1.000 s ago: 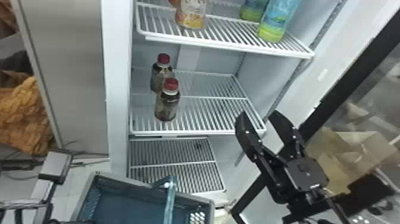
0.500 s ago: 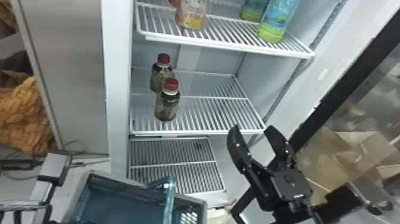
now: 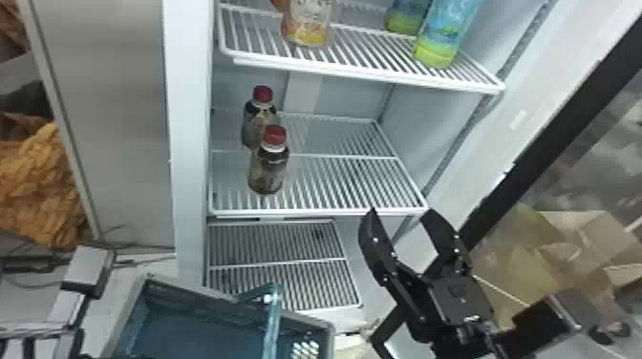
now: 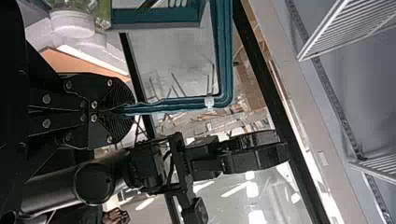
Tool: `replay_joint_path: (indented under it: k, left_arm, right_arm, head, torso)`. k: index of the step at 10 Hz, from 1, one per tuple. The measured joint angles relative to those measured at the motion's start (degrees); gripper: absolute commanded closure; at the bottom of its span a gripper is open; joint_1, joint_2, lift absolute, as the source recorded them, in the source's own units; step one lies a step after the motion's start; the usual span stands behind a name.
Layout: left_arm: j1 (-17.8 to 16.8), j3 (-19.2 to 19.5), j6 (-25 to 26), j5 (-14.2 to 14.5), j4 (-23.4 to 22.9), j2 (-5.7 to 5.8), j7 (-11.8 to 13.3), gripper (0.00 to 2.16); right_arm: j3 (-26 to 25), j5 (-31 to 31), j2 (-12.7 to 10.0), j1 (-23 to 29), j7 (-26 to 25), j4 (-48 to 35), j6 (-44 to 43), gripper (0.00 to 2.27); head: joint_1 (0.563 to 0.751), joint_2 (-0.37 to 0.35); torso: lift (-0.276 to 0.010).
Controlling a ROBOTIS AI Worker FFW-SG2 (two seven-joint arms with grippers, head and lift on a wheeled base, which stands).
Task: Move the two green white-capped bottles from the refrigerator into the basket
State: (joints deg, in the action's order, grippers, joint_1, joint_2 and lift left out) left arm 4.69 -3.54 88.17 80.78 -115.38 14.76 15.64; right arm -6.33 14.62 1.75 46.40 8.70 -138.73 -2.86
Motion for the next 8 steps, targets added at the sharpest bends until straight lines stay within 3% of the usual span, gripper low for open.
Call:
replay_joint_path:
  k: [8]
  left_arm:
    - [-0.18, -0.08, 0.0, -0.12, 0.0, 0.0, -0.05, 1.16]
  right_arm:
    - [-0.04, 0.36, 0.01, -0.23, 0.0, 0.53, -0.52, 0.19]
  head:
    - [0.695, -0.35]
  torso:
    - [-0.263]
